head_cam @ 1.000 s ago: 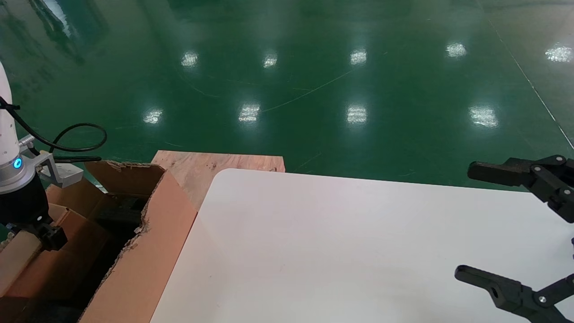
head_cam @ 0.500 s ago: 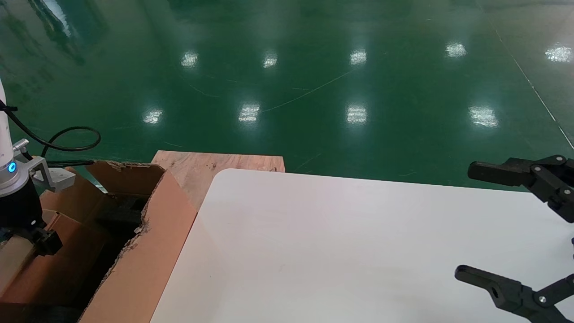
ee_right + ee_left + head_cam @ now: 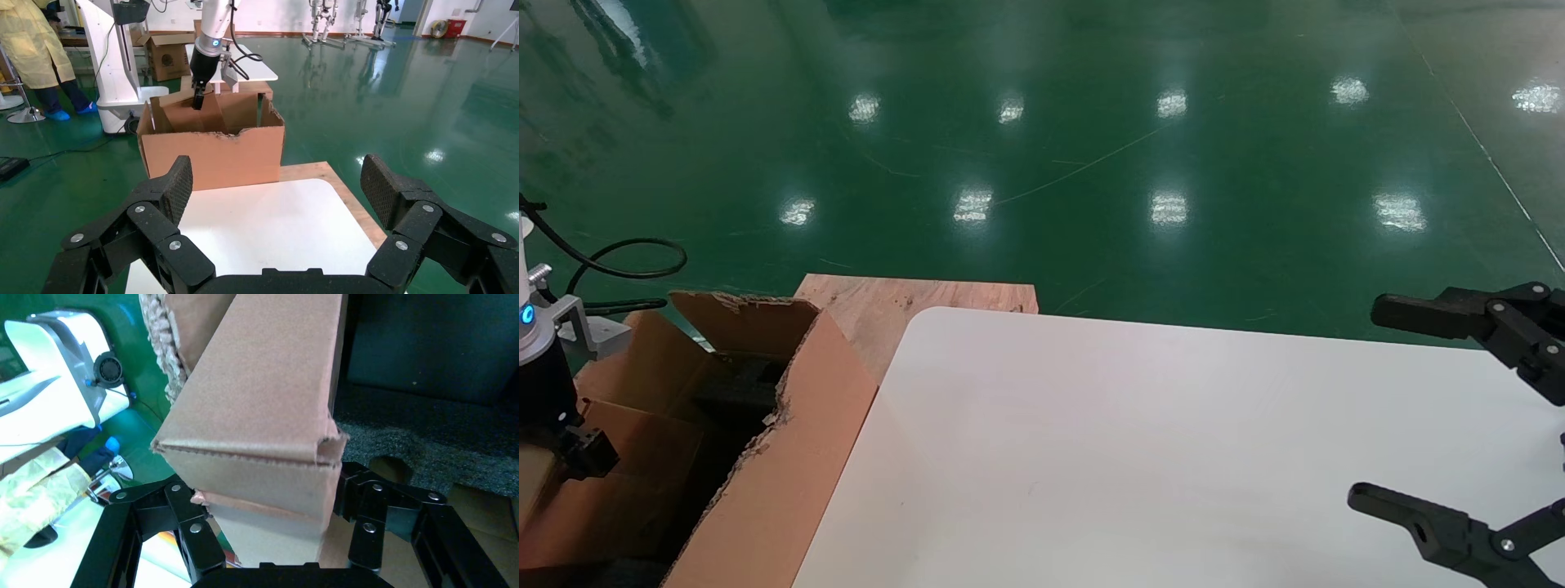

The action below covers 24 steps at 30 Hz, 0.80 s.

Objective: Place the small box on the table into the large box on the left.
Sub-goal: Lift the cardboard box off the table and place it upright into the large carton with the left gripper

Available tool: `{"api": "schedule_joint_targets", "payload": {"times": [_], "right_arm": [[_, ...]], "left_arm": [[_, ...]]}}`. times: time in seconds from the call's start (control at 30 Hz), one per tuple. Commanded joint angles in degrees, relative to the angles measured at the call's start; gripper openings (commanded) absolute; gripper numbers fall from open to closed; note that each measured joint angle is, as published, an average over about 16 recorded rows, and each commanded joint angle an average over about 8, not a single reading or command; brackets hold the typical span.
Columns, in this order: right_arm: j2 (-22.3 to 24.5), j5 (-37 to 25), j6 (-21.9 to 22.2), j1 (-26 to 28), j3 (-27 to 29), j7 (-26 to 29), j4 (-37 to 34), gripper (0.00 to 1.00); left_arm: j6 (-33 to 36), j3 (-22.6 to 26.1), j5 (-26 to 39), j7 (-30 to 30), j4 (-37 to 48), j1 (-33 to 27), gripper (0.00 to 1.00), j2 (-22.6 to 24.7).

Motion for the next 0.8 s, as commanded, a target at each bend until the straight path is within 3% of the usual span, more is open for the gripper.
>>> {"api": "schedule_joint_targets", "payload": {"times": [0.03, 0.8], "right_arm": [[0.0, 0.0, 0.0, 0.0, 0.0, 0.0, 0.0, 1.0], [0.0, 0.0, 0.0, 0.0, 0.0, 0.0, 0.0, 1.0]], "left_arm": [[0.3, -0.1, -0.2, 0.1, 1.5, 0.8, 0.0, 0.2], [6.0, -0.7, -1.5, 3.1, 9.7, 3.3, 0.0, 1.8]]}}
